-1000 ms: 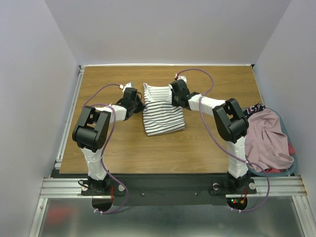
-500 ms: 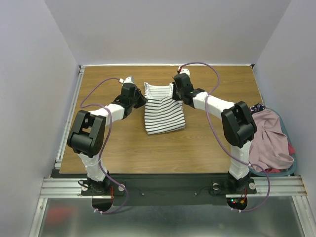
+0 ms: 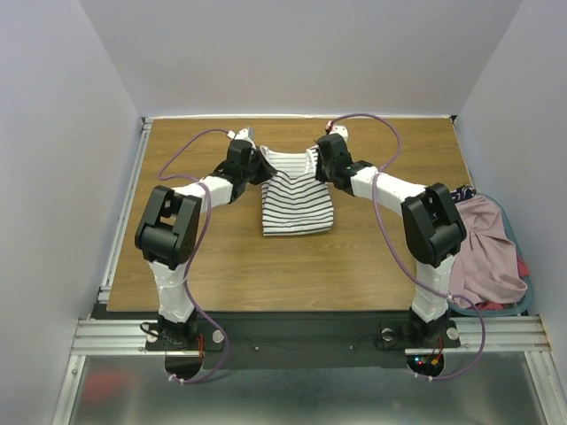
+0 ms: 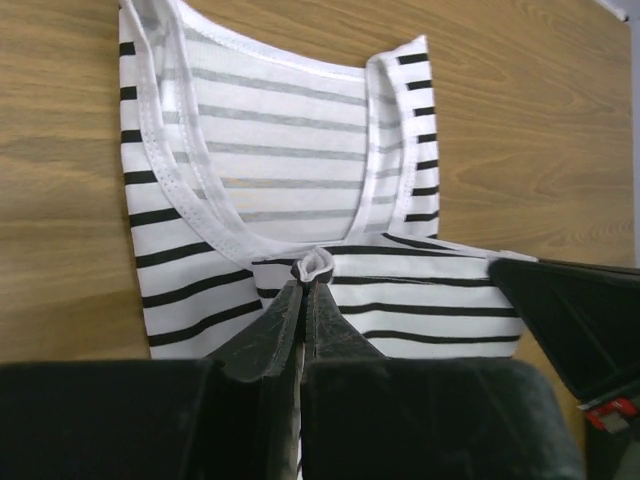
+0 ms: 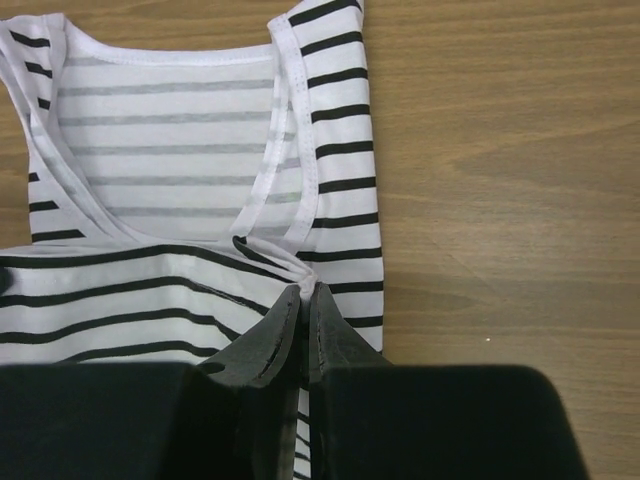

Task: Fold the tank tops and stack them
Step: Fold the tank top

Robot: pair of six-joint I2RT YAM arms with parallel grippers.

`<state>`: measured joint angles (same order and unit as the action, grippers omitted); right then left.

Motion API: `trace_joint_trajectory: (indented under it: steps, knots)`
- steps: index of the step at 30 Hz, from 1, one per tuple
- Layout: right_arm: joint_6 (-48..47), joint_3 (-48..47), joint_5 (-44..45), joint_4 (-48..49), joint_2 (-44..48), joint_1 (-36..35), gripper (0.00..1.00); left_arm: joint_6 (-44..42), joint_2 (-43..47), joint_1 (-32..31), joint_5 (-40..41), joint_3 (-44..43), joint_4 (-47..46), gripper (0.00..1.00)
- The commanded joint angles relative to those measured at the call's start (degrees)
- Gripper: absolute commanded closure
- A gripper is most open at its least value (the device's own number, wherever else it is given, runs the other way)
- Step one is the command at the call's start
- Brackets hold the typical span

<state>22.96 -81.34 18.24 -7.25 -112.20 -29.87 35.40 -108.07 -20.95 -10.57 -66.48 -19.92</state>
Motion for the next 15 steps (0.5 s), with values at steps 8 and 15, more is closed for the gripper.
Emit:
trace_joint_trajectory:
  steps: [8,15]
  knots:
    - [0.2,-0.6,-0.3,1.7,-3.9,2.2,0.59,0.5,-4.5,-0.1,4.1,-1.2,2.1,1.00]
    - [-0.5,-0.9,0.3,1.2,-1.4,2.3,0.25,-0.4,0.3,-0.1,6.9,-0.2,2.8,0.69]
